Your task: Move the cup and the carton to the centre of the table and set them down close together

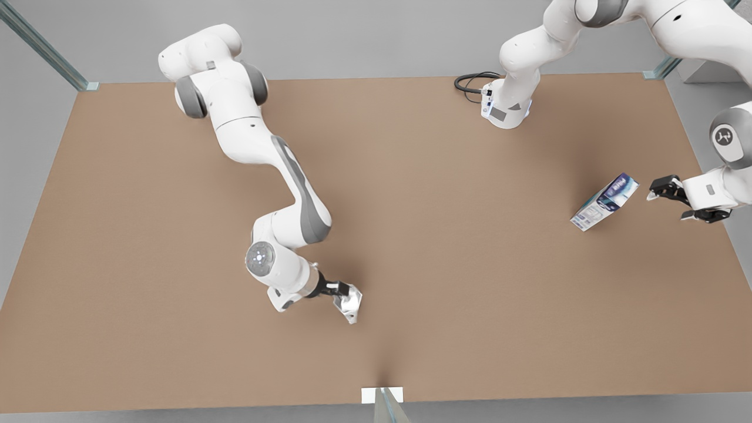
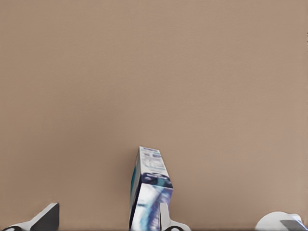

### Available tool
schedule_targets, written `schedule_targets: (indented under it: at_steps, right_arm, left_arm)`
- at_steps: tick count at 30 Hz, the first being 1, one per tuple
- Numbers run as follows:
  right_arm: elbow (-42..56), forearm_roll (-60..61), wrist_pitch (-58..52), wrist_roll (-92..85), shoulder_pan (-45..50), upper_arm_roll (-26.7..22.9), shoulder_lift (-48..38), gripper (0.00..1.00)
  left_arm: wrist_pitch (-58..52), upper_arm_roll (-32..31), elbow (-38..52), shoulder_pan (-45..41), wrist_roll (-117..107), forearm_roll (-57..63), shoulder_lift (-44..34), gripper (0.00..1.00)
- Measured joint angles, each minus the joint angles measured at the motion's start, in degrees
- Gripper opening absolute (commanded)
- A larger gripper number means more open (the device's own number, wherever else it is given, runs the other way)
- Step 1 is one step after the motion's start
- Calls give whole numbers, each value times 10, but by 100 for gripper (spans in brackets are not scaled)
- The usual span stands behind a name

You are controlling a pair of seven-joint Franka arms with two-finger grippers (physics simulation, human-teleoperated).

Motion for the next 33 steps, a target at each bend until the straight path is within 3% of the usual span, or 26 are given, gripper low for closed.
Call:
schedule_targets:
  at_steps: [3, 5, 6, 7, 9, 14, 18, 30, 33]
  right_arm:
    - [-6, -183, -248, -107, -58, -21, -122, 100]
    - [-9, -302, -318, -160, -78, -19, -179, 100]
    - [-70, -337, -315, -168, -136, 26, -242, 100]
    - [-141, -410, -286, -162, -224, 126, -308, 100]
    - [-216, -423, -247, -160, -309, 186, -386, 100]
    - [-217, -425, -248, -140, -301, 189, -383, 100]
    - [-217, -422, -244, -127, -298, 191, -378, 100]
    - [-216, -416, -242, -127, -299, 191, -376, 100]
    - [-216, -416, -242, -127, -299, 191, -375, 100]
  left_arm:
    - [-17, -31, -49, -12, -3, -4, -30, 100]
    - [-8, -31, -82, 16, -1, -6, -39, 100]
    - [51, -31, -146, 16, 7, -7, -70, 100]
    - [68, -30, -177, 16, 8, -8, -84, 100]
    - [72, -30, -195, 24, 8, -8, -86, 100]
    - [72, -29, -218, 29, 8, -6, -81, 100]
    - [139, -28, -230, 41, 8, 21, -72, 100]
    - [118, -30, -218, 57, 1, 54, -35, 100]
    - [109, 8, -198, 14, 7, 55, -19, 100]
